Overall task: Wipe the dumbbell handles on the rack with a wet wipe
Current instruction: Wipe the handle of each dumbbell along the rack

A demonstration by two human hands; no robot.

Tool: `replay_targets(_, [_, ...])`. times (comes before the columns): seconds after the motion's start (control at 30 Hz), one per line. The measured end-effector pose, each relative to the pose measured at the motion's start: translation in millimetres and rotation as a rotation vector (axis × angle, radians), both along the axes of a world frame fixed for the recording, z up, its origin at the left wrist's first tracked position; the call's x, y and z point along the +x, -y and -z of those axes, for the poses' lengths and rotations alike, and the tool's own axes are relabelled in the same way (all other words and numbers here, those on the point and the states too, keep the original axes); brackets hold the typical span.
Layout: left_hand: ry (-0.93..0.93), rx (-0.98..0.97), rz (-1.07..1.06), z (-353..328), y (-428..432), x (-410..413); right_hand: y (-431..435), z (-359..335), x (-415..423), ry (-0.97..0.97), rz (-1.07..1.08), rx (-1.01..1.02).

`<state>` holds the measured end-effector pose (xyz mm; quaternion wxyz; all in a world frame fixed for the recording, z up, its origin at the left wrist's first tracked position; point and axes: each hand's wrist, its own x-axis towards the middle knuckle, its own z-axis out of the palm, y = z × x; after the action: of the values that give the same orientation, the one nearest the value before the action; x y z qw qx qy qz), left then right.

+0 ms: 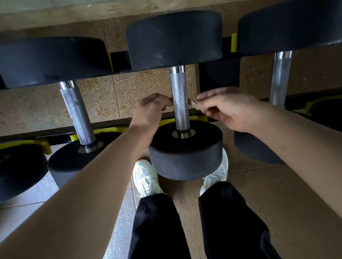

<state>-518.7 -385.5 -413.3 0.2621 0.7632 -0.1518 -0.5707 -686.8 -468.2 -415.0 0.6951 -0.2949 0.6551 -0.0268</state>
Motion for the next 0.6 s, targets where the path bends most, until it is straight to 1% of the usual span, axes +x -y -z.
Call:
replay_targets(0.1, [0.008, -0.025, 0.079, 2.4, -11.3, 7.6, -5.9, 8.3, 6.5, -0.066, -0.067, -0.049])
replay_targets(0.17, [0.005, -0.038, 0.141, 0.9, -20.6, 14.4, -8.9, 14.2, 16.3, -0.097, -0.164, -0.100])
replay_targets(0.27, [0.000, 0.009, 0.235, 2.0, -32.4, 18.3, -13.5, 18.3, 16.2, -0.123, -0.409, -0.157])
replay_targets(0.33, [0.041, 0.078, 0.342, 6.7, -35.7, 14.6, -14.1, 15.0, 5.5, -0.150, -0.636, -0.186])
replay_targets(0.4, [0.076, 0.124, 0.419, 12.3, -34.0, 7.9, -11.7, 9.5, -5.5, -0.156, -0.795, -0.229])
replay_targets(0.5, [0.110, 0.134, 0.442, 17.1, -28.5, 2.9, -8.1, 3.6, -7.4, -0.166, -0.927, -0.305])
replay_targets(0.6, [0.095, 0.066, 0.459, 13.1, -35.9, 8.1, -12.0, 8.7, 2.4, -0.195, -0.995, -0.353])
